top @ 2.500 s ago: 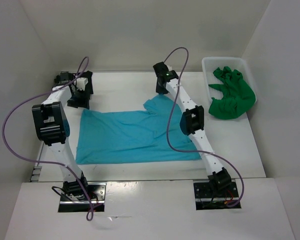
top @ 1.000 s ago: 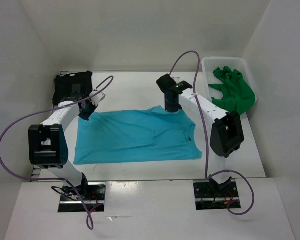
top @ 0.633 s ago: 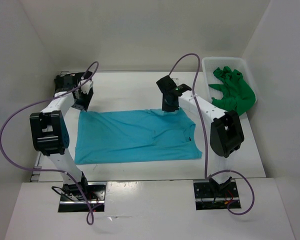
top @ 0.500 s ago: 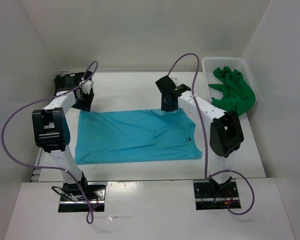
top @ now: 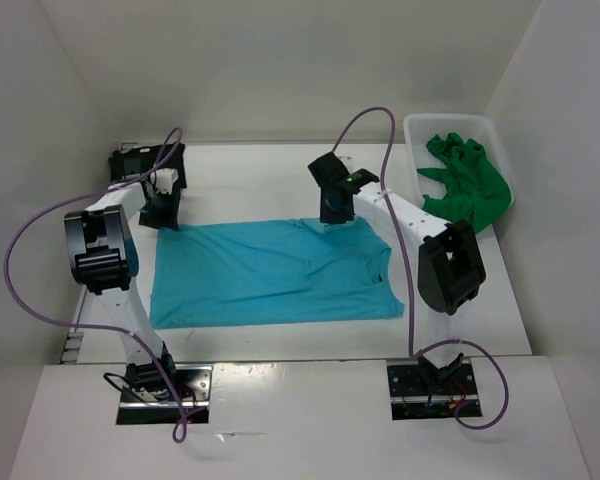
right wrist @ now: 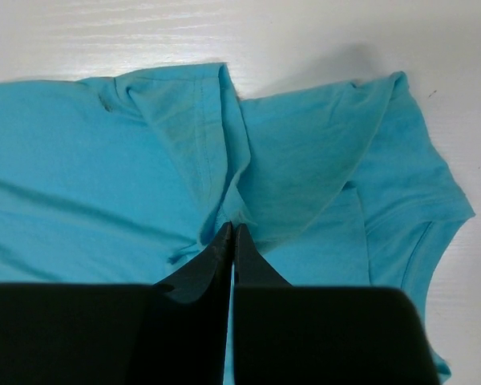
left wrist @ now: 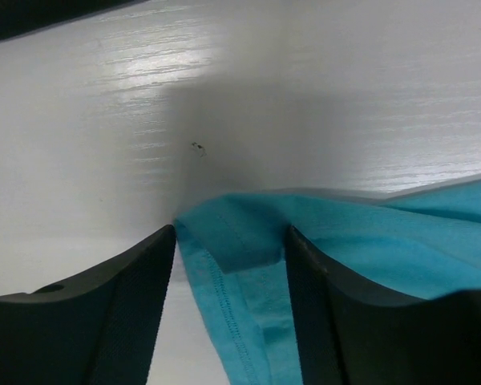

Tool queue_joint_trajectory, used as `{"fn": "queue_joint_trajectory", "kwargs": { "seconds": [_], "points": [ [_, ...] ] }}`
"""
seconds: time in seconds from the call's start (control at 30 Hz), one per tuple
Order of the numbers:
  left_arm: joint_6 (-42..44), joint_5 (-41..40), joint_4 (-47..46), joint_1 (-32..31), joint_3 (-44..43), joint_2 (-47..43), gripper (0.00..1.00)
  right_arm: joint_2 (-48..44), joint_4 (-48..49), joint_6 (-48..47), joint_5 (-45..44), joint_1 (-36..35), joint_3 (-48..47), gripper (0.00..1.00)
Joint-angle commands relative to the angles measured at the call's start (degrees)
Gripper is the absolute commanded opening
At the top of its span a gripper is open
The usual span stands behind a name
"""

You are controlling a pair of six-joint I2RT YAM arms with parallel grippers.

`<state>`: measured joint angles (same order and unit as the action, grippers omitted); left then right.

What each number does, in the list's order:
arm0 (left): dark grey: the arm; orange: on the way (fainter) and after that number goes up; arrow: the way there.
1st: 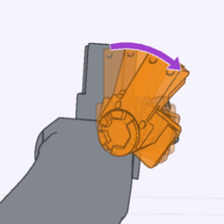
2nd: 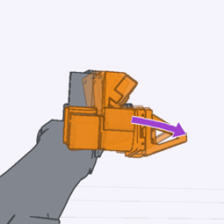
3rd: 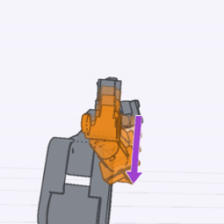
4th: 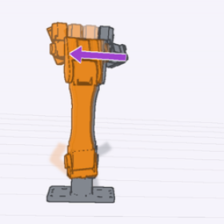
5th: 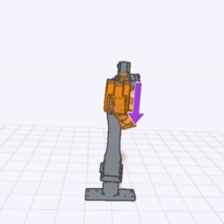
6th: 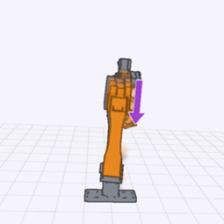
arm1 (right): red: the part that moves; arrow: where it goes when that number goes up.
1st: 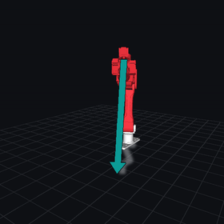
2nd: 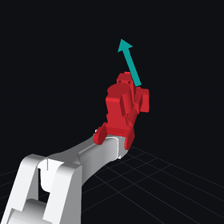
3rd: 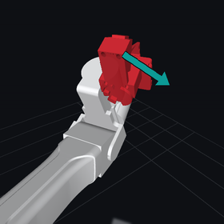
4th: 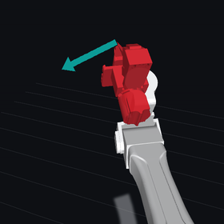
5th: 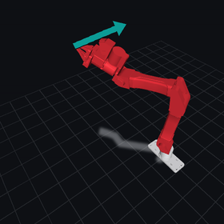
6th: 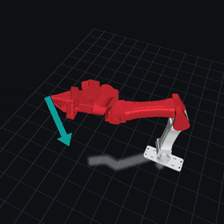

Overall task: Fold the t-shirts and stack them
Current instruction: Grap the side of the flattened tshirt furthest away from the robot with both arms, then fold the other side of the tshirt into a rectangle

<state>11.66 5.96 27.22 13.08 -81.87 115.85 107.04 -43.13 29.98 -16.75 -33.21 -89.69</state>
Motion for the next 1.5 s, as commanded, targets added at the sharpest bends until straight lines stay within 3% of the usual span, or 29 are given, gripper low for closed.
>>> {"fn": "queue_joint_trajectory", "kwargs": {
  "seconds": [0.0,0.13,0.17,0.27,0.43,0.77,1.0,1.2,1.33,1.47],
  "points": [
    [-0.2,1.9,1.5,-0.2,-1.5,1.0,0.63,0.3,1.5,0.2,-1.1,-0.7,-2.8,0.0],
    [1.4,2.5,2.8,-0.8,-2.1,1.7,0.31,0.3,1.5,0.2,-1.1,-0.7,-3.3,0.0],
    [1.4,2.5,2.8,-0.8,-2.1,1.7,0.16,0.3,1.5,0.2,-1.1,-0.7,-3.3,0.0],
    [2.0,3.7,2.8,-0.8,-0.8,0.3,0.01,0.8,0.9,0.2,-1.6,-0.7,-3.8,0.0],
    [7.8,3.7,0.8,-0.8,4.4,-7.3,0.0,-2.5,-1.1,0.7,-4.9,-1.2,-0.9,0.0],
    [28.1,3.7,-2.0,-2.1,24.5,-29.0,0.0,-12.1,-5.6,9.0,-5.5,-0.7,18.7,0.0],
    [28.2,3.4,-1.2,-1.8,22.8,-30.1,0.0,-15.5,-10.4,13.9,-6.5,3.1,23.0,0.0],
    [33.9,3.4,0.5,-4.4,24.5,-31.7,0.0,-19.3,-7.2,13.0,-4.3,3.8,23.6,0.0],
    [35.4,1.1,-6.0,-8.1,26.5,-31.0,0.0,-14.7,-4.4,10.6,-3.0,3.8,17.0,0.0],
    [29.0,0.3,-10.6,-8.6,20.3,-27.2,0.0,-10.7,-3.8,8.6,-3.0,4.8,10.2,0.0]
  ]
}}
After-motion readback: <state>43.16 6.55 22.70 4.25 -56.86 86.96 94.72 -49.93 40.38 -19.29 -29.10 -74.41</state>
